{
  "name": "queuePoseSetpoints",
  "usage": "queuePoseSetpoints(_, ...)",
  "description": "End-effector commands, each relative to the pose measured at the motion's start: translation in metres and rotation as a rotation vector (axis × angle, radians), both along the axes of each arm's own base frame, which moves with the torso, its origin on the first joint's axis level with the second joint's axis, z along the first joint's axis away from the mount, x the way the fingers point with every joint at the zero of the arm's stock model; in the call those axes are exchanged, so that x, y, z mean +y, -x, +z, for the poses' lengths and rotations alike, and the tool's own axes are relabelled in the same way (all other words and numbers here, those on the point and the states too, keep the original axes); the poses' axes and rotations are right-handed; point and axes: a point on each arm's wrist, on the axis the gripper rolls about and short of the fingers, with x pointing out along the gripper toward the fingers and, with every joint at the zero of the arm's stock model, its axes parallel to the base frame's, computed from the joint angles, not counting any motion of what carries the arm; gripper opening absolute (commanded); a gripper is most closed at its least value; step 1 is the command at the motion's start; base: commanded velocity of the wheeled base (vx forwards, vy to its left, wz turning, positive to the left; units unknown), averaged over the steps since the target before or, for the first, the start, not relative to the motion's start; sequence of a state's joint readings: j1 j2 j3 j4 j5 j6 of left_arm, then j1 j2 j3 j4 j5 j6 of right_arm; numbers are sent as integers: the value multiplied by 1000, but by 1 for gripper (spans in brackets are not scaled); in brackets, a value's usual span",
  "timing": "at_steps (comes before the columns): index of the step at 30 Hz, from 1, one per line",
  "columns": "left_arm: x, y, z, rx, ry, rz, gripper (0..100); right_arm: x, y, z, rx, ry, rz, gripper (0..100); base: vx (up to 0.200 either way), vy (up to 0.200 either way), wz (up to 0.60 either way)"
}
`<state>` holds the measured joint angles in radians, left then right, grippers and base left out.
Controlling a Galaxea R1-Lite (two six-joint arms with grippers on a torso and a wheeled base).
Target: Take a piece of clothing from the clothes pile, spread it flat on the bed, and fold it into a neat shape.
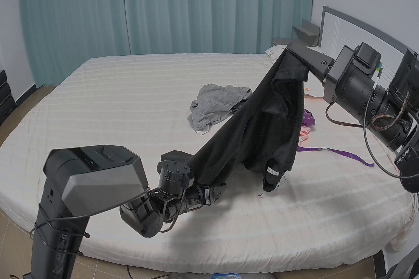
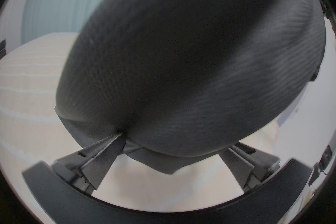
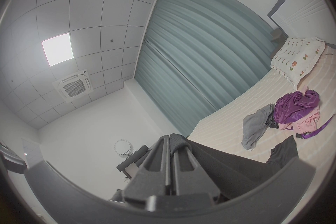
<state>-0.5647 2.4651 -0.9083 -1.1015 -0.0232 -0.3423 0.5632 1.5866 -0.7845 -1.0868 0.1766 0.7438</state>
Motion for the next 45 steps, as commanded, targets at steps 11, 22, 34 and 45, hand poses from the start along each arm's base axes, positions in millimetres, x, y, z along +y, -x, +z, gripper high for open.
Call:
queuePoseSetpoints(11,39,5,30,-3,20,168,0,-26,-37,-25,74,38,-130,0,0,0,0)
queuePoseSetpoints(22,92,16,146,-76,184,321,0,-53,-107,-48,91,37,-301,0,0,0,0)
queuePoseSetpoints(34,113,29,236,-145,389,408,0,-61,-89,-31,42,14,-321,0,0,0,0)
queuePoseSetpoints(45,95,41,159,96,384,420,0,-26,-68,-129,317,130,-204,0,0,0,0)
